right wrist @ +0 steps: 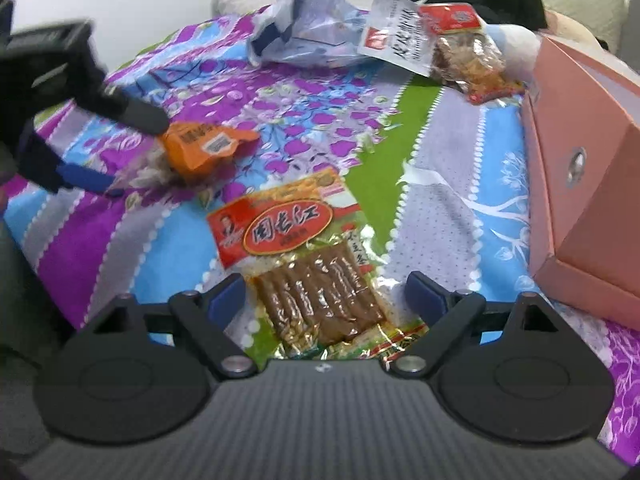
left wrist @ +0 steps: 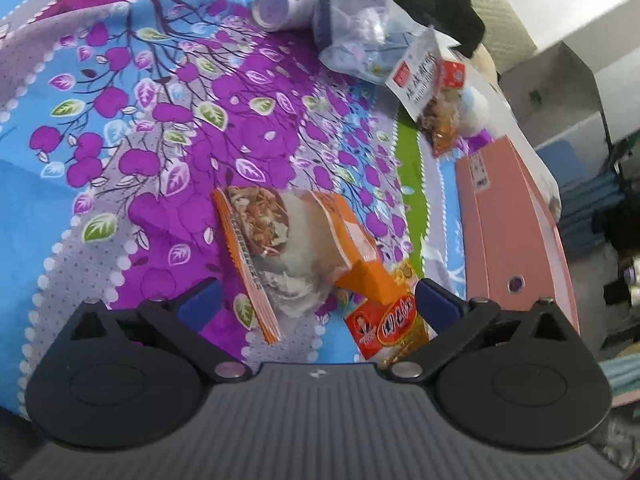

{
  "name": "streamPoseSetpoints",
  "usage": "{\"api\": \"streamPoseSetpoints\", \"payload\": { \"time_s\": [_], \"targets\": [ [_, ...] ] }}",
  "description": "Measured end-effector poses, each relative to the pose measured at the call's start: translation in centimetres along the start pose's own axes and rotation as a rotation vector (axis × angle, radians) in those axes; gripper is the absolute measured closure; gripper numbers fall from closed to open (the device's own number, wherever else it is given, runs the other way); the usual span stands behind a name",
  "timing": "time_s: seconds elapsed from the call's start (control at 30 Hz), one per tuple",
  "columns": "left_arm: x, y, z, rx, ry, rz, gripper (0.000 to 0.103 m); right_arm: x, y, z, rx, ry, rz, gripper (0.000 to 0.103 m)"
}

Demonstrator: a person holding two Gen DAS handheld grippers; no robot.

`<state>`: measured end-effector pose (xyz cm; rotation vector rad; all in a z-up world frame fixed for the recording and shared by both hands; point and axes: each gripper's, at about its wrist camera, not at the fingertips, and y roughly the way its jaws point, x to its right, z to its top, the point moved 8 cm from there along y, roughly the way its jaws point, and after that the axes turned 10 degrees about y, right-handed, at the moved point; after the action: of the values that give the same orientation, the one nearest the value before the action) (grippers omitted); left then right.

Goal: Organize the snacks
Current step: 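Lift both held packets from the pile and carry them toward the pink box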

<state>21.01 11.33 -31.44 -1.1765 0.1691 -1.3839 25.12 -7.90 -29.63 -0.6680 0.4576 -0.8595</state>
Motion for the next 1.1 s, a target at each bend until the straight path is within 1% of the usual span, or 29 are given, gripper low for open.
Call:
{"api": "streamPoseSetpoints", "payload": {
  "time_s": [0.07,0.17,0.2,0.23,0.27,0.3,0.33,0.43,0.5,0.67,0.73,0.83,0.9,0.97,1.1],
  "targets": [
    [0.0,0.0,0.3,0.012,-0.028,-0.005,0.000,-0.3,0.0,-0.4,0.000,-0.043,-0.002,0.012],
    [-0.1,0.3,0.6,0.011,-0.065,-0.003,0.000,-0.2,0.0,-0.5,-0.002,-0.037,0.000,0.013],
    [-0.2,0.5,0.7,0.008,-0.076,0.004,0.000,-0.3,0.0,-0.5,-0.004,-0.034,0.001,0.015],
    [-0.2,0.6,0.9,0.010,-0.081,0.010,0.000,-0.4,-0.2,-0.6,-0.004,-0.037,0.004,0.020],
    [-0.2,0.7,1.0,0.014,-0.081,0.019,0.000,-0.4,-0.3,-0.5,-0.001,-0.040,0.006,0.023],
    [-0.2,0.9,1.2,0.016,-0.077,0.031,0.000,-0.6,-0.5,-0.5,0.000,-0.043,0.012,0.029],
    [-0.2,1.1,1.3,0.014,-0.072,0.047,0.000,-0.7,-0.7,-0.5,0.000,-0.046,0.014,0.034],
    [-0.3,1.6,1.4,0.008,-0.071,0.072,0.000,-0.7,-1.0,-0.4,0.002,-0.043,0.009,0.037],
    [-0.1,1.8,1.6,0.009,-0.063,0.084,0.000,-0.5,-1.3,-0.2,0.009,-0.015,0.010,0.038],
    [0.5,2.4,1.6,0.013,0.017,0.149,0.000,0.5,-2.3,0.5,0.052,0.094,-0.002,0.038],
    [0.8,2.8,1.5,0.007,0.053,0.175,0.001,0.8,-2.4,0.7,0.061,0.109,-0.023,0.038],
    [1.7,3.3,1.2,-0.007,0.144,0.222,0.002,0.9,-2.6,1.1,0.074,0.121,-0.038,0.038],
    [2.1,3.6,0.9,-0.016,0.202,0.243,0.009,0.8,-2.8,1.5,0.093,0.133,-0.045,0.038],
    [2.5,3.8,0.8,-0.024,0.254,0.267,0.012,0.7,-2.9,1.7,0.110,0.144,-0.057,0.038],
    [2.9,4.0,0.8,-0.014,0.277,0.258,0.018,1.0,-2.8,1.5,0.119,0.154,-0.094,0.038]
  ]
}}
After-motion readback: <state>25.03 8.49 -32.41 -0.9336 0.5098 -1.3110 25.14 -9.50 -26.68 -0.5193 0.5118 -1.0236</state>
